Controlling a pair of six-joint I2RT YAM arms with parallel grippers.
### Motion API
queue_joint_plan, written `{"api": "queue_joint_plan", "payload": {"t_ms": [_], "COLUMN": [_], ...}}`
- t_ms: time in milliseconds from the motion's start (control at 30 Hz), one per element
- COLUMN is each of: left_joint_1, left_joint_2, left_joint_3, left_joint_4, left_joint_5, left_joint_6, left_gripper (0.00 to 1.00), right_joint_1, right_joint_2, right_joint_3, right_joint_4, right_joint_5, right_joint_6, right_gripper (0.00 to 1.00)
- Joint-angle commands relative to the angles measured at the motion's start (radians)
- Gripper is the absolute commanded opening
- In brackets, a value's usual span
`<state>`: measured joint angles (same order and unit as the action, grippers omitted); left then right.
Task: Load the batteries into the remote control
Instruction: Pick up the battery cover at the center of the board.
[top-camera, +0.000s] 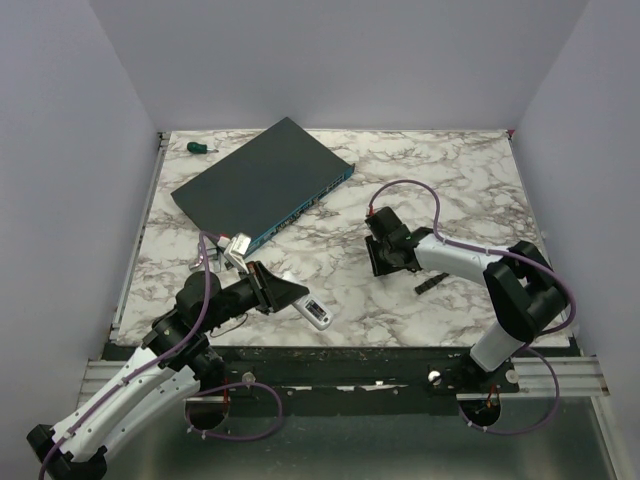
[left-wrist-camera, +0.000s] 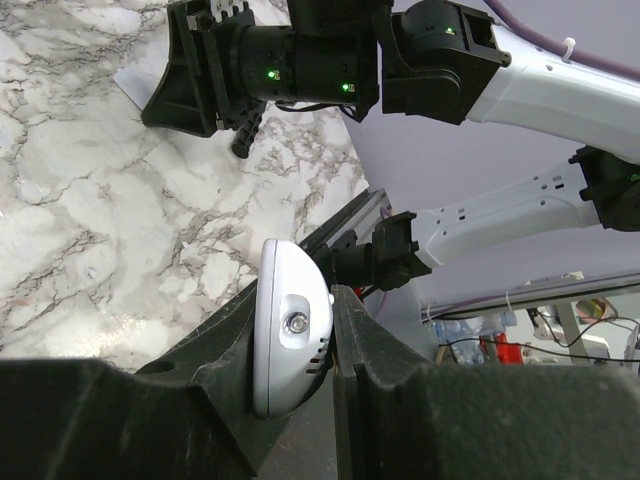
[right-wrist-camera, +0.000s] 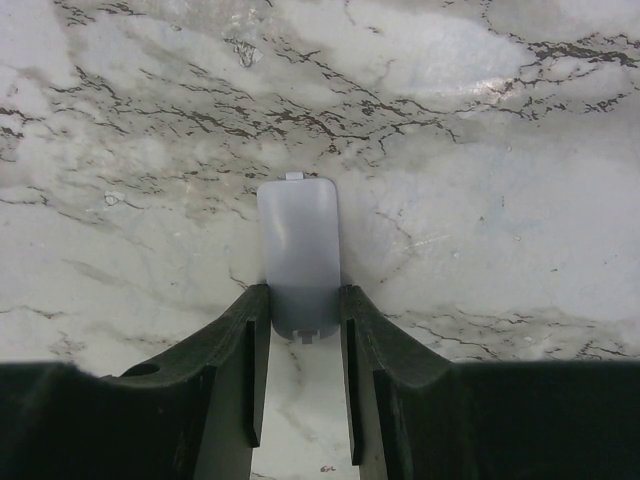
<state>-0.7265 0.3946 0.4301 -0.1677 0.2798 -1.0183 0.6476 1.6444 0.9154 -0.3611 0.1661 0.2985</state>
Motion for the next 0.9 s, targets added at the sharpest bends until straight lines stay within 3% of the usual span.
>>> {"api": "queue_joint_plan", "payload": {"t_ms": [0,100,367,600,867], "left_joint_1": [0.005,0.005,0.005,0.008,0.012], "left_joint_2": [-0.01,-0.009,-0.022,-0.001,0.113], "left_joint_3": [0.028,0.022,-0.03,-0.021,-0.019], "left_joint_4": [0.005,0.011,0.039,0.06,0.161], "left_joint_5": [-0.017,-0.02,-0.058,-0.14,-0.14], "left_joint_6": [-0.012,-0.02,-0.083,-0.091,-0.143], "left_gripper": [0.0,0.0,0.0,0.0,0.0], "right_joint_1": [-0.001,-0.001,-0.002,0.003,0.118], "right_joint_2": [0.002,-0.02,-0.151,-0.398,-0.53], "right_joint_3": [0.004,0.001,-0.005,0.024,0.15], "right_joint_4": [-0.033,-0.023,-0.052,-0.164,-0.278], "right_joint_5": [-0.023,-0.03,-0.029,-0.181,-0.288], "right_joint_6": [-0.005,-0.007,-0.019,-0.081,-0.107], "right_gripper": [0.31,0.2,0.13,0.11,0.07]}}
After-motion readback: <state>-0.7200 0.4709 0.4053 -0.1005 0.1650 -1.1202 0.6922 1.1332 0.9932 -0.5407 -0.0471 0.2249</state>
